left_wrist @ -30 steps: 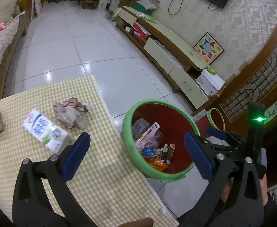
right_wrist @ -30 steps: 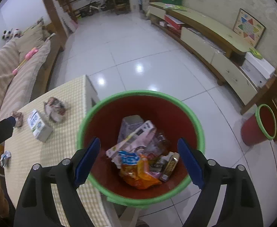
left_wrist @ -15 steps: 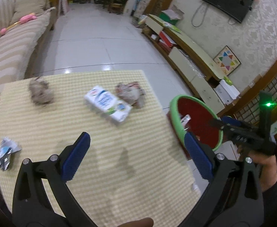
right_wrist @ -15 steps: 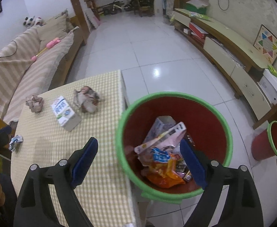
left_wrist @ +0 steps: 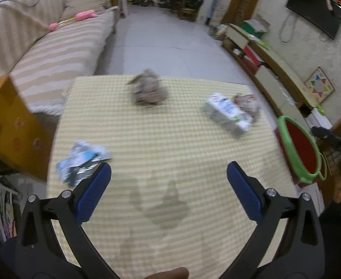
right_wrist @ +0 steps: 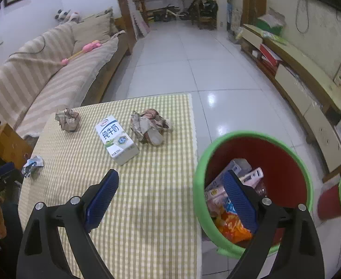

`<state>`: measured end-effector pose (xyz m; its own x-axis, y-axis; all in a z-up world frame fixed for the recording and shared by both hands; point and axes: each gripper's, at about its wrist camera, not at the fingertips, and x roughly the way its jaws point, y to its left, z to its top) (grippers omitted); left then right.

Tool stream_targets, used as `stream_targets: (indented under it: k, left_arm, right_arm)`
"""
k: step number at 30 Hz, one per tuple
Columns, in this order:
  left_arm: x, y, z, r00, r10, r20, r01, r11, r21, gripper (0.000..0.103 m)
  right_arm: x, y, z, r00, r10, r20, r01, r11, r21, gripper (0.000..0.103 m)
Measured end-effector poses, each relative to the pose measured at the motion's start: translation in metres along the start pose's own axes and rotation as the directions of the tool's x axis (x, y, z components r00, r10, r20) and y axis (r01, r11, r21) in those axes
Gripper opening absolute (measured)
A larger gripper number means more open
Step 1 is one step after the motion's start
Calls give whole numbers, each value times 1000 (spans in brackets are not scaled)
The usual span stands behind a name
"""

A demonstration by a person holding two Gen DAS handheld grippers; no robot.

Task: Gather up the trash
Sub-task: 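Move both tools back over the table toward the remaining trash, then grasp the silver foil wrapper with the left tool while the right tool grasps crumpled paper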

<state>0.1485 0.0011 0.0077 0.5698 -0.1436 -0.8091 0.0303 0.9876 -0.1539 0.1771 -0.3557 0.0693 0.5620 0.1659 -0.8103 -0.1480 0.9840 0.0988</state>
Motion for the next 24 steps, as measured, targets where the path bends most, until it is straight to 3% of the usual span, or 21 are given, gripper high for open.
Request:
stream_targets:
  k: [5,14,24]
  left_arm:
    - [14,46,-7,995,90,-38,-93,994,-58,97]
    - [44,89,-16,977,185,-108,-188,982,-19,97]
    - [71,115,-6,973,180,-142,-190,980,-57,97]
  right_arm:
    - [18,7,3,1000,-9,-27,9,1000,-12,88]
    - [47,19,6,997,-19,-72,17,999,-32,89]
    - [82,23,17,994,-15,-112,14,1000,-7,89]
